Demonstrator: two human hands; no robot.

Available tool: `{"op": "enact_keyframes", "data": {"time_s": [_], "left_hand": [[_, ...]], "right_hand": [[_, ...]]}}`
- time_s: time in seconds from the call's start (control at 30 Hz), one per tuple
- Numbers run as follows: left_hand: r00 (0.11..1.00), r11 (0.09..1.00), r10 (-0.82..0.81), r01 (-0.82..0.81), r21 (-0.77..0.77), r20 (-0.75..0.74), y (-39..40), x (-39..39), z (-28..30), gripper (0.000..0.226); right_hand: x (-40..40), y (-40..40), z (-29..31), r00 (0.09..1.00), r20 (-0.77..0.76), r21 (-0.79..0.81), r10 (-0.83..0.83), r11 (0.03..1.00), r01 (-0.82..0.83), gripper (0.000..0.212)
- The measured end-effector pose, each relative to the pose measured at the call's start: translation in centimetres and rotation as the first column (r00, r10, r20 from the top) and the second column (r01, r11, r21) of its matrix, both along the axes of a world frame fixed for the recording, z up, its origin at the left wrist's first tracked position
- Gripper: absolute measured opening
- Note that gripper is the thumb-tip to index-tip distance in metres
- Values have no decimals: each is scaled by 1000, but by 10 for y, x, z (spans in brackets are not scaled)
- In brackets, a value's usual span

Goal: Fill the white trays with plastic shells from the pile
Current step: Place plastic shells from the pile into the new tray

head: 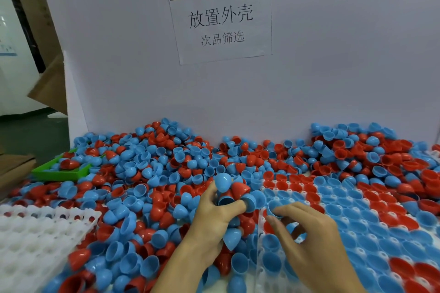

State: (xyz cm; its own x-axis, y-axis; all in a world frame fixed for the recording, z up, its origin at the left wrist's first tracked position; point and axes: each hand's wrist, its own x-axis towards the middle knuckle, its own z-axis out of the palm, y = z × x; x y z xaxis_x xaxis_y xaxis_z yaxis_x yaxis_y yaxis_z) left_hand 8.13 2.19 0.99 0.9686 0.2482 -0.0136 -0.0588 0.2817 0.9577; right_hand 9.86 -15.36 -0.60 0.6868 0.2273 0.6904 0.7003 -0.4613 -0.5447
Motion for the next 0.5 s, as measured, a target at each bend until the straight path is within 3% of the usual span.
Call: {"op": "enact_keyframes", "data": {"time_s": [0.07,0.3,0.5], "left_hand": [[1000,999,2,-2,-34,3,-1,0,1,25],[1000,996,16,-17,-84,-3,-7,-1,2,27],[999,979,1,8,-203,45,-11,-2,5,24]], "right_hand": [[0,0,0,1000,-2,25,-21,999,21,2],[-3,1,2,981,-190,197,35,980,3,20],[-9,5,8,915,-357,312,188,947,-73,25]]}}
